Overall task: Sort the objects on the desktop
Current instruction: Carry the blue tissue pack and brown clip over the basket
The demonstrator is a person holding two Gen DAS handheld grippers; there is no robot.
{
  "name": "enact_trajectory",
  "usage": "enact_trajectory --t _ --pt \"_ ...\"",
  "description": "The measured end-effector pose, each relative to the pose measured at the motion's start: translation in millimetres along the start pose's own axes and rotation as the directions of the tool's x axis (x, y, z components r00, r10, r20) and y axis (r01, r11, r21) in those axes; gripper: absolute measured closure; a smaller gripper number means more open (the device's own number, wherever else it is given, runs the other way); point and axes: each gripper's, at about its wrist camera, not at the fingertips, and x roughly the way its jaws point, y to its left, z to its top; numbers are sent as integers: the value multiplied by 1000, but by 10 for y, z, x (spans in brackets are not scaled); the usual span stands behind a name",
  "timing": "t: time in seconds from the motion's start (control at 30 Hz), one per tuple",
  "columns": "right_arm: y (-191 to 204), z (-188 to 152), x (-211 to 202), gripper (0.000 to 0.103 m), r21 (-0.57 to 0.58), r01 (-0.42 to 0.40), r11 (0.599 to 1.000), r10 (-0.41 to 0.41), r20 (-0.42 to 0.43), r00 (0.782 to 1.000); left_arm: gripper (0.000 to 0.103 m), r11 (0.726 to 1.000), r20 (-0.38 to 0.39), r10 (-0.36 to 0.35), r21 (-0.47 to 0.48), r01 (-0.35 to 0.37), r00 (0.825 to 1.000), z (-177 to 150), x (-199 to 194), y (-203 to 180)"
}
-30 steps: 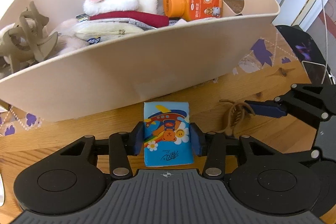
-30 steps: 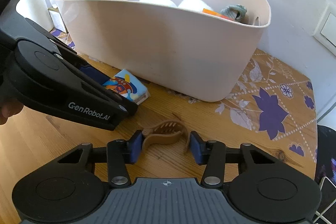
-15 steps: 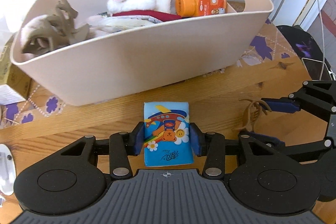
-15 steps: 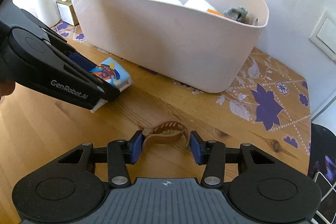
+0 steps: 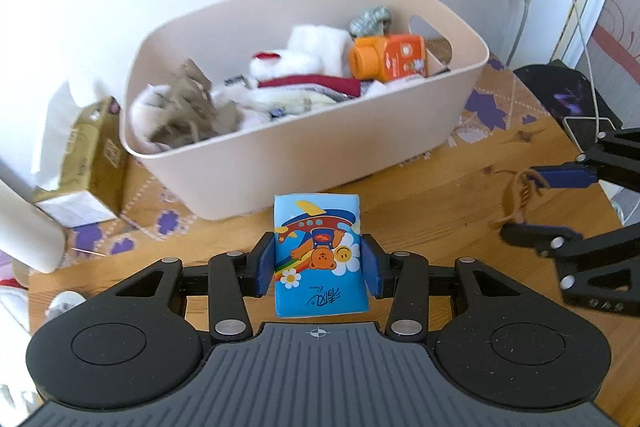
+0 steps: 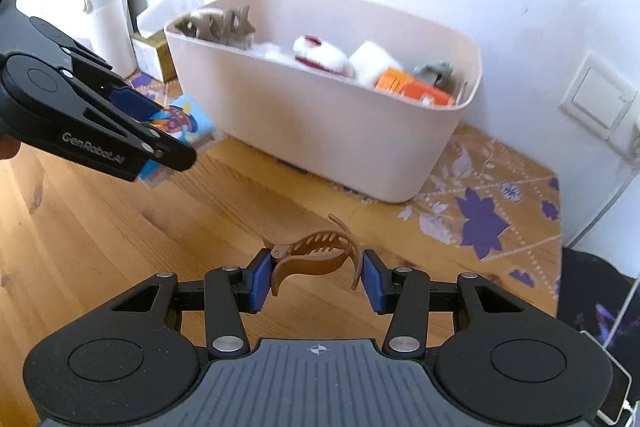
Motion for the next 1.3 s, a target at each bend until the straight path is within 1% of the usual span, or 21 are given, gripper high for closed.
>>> enact_trajectory --t 0.37,0.7,0.83,1.1,1.2,1.3 --pt "-172 129 -394 58 -7 40 999 -39 78 996 58 1000 86 16 19 -17 996 145 -399 179" --pt "-340 481 -635 58 2 98 995 -97 180 979 58 999 179 22 34 -29 984 464 -641 385" --pt "-371 626 -705 58 -4 120 993 -116 216 969 58 998 208 26 57 -38 978 618 -660 458" --pt "-443 937 -708 58 8 165 986 -161 254 954 58 998 249 21 53 -35 968 927 -605 590" --pt "-441 1057 -661 58 8 175 985 -171 263 950 58 999 251 0 41 -11 968 1028 -539 611" --pt "-437 1168 -588 58 14 177 984 -175 266 948 58 1000 236 -14 23 9 972 1106 -430 612"
